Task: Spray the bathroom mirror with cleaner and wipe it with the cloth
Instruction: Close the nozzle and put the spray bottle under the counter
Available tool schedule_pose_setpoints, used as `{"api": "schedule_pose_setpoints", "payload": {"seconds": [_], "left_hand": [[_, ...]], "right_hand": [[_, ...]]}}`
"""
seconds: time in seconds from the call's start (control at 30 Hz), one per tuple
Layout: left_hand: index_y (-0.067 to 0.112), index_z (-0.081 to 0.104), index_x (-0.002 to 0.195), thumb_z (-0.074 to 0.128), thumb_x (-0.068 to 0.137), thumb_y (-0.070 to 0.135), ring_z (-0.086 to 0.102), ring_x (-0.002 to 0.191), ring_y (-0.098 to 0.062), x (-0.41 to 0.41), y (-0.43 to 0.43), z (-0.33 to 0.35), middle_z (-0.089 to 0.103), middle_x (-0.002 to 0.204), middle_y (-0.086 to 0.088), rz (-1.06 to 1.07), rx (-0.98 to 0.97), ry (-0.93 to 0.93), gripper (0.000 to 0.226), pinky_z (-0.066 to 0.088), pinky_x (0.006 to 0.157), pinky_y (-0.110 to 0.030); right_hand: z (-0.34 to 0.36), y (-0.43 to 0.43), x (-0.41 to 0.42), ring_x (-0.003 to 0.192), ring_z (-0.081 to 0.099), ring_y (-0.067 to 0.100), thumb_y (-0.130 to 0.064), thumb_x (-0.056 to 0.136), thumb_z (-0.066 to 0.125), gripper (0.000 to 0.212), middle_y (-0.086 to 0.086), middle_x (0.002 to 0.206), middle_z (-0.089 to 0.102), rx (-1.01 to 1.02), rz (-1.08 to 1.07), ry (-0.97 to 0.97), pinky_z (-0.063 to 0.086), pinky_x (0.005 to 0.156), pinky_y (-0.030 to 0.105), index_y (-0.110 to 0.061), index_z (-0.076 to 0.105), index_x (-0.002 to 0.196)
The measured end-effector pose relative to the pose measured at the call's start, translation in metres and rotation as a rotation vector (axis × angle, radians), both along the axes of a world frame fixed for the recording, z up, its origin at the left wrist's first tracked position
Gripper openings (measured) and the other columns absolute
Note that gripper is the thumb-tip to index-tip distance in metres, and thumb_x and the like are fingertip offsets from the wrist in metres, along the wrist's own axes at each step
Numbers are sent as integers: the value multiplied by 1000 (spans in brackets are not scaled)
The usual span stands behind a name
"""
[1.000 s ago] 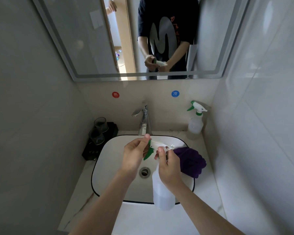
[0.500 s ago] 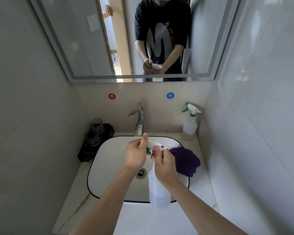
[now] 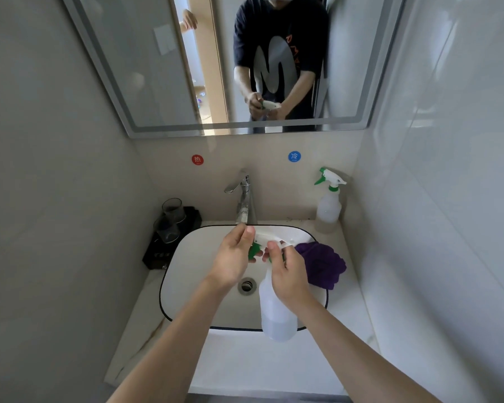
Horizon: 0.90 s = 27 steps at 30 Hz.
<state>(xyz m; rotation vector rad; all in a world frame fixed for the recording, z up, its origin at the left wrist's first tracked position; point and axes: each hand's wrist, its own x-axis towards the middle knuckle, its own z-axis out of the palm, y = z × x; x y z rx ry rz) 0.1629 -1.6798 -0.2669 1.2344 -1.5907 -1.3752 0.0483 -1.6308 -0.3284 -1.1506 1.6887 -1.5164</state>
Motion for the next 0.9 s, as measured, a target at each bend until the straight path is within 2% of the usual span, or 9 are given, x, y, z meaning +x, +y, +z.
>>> {"api": "schedule_pose_setpoints", "payload": {"seconds": [0.2,0.3,0.4,0.5,0.6,0.67,0.73,0.8,0.9], "left_hand": [[8,47,83,37,110,27,62,75,-23,10,26,6,62,78,-8,-11,-165,-85,35,53,73,-41],[6,44,85,36,111,29,65,80,-33,27,44,6,66,83,-20,7,-225,-79,35,53,73,-48],[7,42,83,38,110,31,59,69,-34,54,62,6,59,71,-14,0,-255,-92,37,52,63,-47],[15,43,79,39,110,30,57,59,-15,83,85,1,59,65,2,-13,-287,-108,34,48,55,-25],[20,39,77,40,109,24,49,65,-15,115,110,-16,49,73,6,-40,-390,-247,33,37,60,-31],[21,41,81,40,109,25,48,70,-17,136,126,-33,45,84,5,-80,-459,-365,29,37,64,-35],[18,49,90,41,108,32,52,74,-19,150,143,-50,43,100,5,-128,-430,-455,25,45,69,-38],[18,56,108,45,106,41,58,80,-23,159,162,-63,40,118,6,-168,-291,-483,26,51,77,-41],[24,53,133,49,101,53,61,99,-26,166,197,-85,39,124,15,-150,-72,-387,43,52,91,-43]], "right_hand": [[15,19,9,80,65,31,-28,108,48,42,17,82,73,-36,7,-4,49,77,39,1,68,85],[25,33,24,66,59,15,-27,105,53,45,10,70,65,-53,27,-50,45,66,26,5,68,77],[30,51,45,57,59,4,-18,105,55,44,0,62,66,-2,42,-172,44,59,13,4,67,69],[28,75,68,66,66,10,-20,105,54,40,-2,66,70,106,121,-295,51,67,20,-1,69,74],[19,104,95,67,66,18,-34,94,60,36,2,66,69,204,176,-452,52,72,27,-2,70,82],[7,128,112,70,63,20,-38,84,60,44,4,67,66,269,162,-502,49,81,34,3,71,90],[-9,154,122,74,62,19,-38,83,60,43,2,71,66,305,155,-519,47,86,34,2,73,94],[-23,178,127,78,60,17,-40,88,60,40,0,78,67,337,174,-512,46,85,30,-7,78,100],[-42,202,133,73,60,13,-40,98,60,30,-2,77,65,414,112,-501,46,79,29,-20,79,86]]}}
